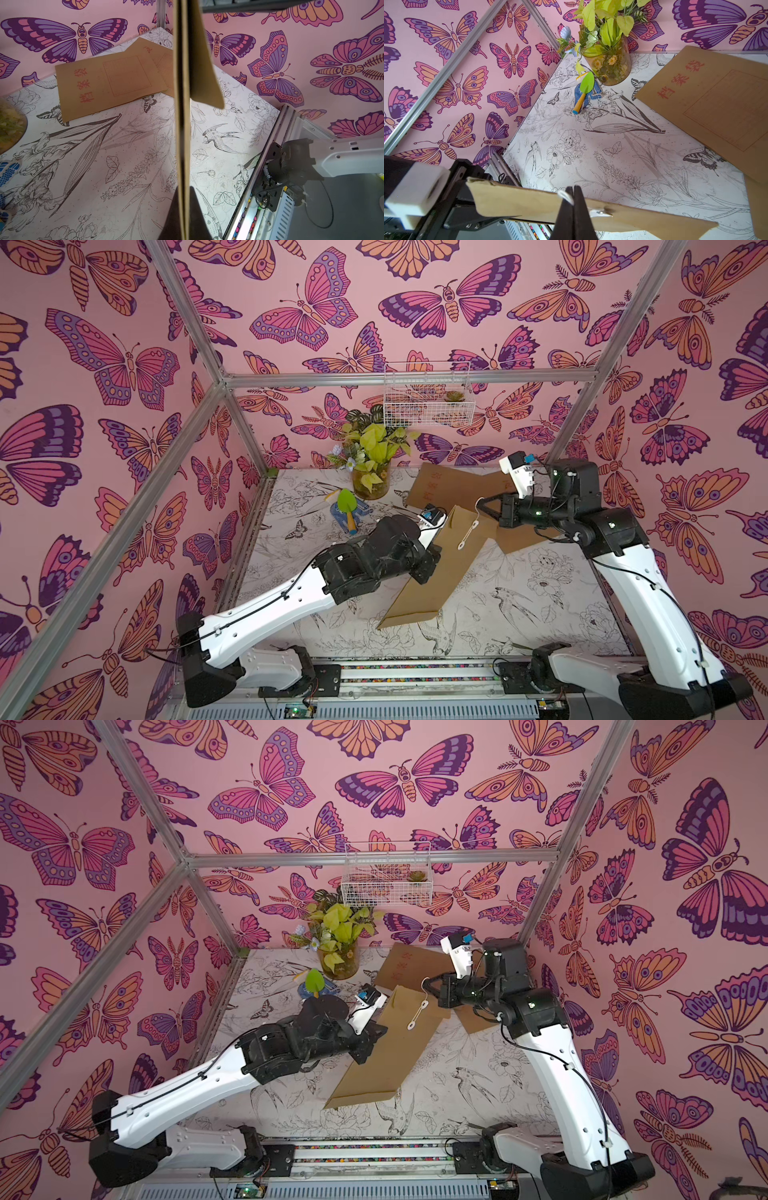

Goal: Open the file bag

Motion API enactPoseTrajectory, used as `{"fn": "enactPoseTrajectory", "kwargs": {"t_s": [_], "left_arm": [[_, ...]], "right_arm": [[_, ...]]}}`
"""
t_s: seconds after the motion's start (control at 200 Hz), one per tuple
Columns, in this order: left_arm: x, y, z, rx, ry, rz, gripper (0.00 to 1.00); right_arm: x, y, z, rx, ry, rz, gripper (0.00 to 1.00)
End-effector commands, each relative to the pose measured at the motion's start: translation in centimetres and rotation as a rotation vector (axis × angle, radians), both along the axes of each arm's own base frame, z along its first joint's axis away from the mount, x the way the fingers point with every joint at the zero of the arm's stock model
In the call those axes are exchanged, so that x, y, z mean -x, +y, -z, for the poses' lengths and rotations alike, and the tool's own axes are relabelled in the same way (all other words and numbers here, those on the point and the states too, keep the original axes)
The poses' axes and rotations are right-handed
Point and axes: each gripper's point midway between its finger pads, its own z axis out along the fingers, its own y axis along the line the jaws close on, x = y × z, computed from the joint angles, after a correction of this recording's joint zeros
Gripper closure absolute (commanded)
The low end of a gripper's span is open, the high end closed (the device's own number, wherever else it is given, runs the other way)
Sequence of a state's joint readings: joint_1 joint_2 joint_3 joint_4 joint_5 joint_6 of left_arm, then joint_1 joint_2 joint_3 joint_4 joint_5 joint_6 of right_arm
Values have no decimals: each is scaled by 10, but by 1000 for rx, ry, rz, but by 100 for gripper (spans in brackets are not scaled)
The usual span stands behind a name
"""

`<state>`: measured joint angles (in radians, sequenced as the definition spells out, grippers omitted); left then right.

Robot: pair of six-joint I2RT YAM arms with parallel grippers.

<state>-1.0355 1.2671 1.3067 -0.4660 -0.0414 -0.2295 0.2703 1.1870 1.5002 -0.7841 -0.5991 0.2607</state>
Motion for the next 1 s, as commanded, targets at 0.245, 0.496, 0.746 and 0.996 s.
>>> {"fn": "enactPoseTrajectory", "kwargs": {"t_s": [0.245, 0.496, 0.746, 0.996], "left_arm": [[-32, -22, -37, 194, -50, -2, 99], [-34, -23, -24, 192, -33, 3, 99], [-35, -24, -19, 207, -16, 5, 99], [-35, -29, -19, 212, -3, 15, 99]], "right_arm": [[-14, -14, -52, 81, -143, 71, 100], [-14, -10, -50, 67, -130, 51, 100], [-6, 1, -57, -23, -121, 5, 100], [-2, 9, -62, -85, -110, -26, 100]]}}
